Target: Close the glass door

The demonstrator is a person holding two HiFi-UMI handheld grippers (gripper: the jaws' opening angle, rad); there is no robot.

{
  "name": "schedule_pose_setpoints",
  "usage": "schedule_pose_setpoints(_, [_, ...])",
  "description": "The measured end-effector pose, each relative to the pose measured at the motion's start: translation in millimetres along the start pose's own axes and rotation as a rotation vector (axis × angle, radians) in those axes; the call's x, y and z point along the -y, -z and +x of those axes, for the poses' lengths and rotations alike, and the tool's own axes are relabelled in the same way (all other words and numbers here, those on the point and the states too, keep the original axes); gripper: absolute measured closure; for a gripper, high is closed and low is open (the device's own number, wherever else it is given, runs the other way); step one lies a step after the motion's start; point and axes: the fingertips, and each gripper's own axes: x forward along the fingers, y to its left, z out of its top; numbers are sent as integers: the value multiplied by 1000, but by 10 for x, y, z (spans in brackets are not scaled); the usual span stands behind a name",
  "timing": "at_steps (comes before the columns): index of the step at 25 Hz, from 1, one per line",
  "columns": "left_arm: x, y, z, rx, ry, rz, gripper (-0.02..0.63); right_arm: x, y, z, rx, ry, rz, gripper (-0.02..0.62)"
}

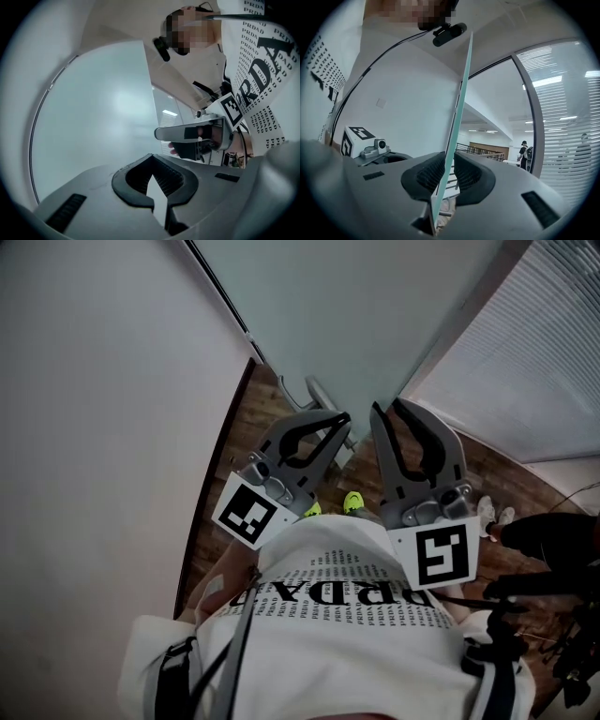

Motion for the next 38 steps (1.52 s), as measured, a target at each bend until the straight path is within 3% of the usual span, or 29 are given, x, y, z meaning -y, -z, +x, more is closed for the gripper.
schedule_pose_setpoints(10, [-63, 50, -65, 43, -35, 39, 614, -92, -45, 41, 16, -34, -60, 548])
schedule_pose_setpoints(19, [-36, -31, -18, 4, -30, 51, 614, 52, -3, 49, 3, -2, -14, 548])
schedule_pose_setpoints(29, [-54, -128, -50, -4, -69, 45, 614, 75, 51, 77, -13, -45, 31, 548])
schedule_pose_setpoints(38, [-48, -73, 23, 26, -27, 67, 614, -17, -8, 48, 2, -28, -14, 548])
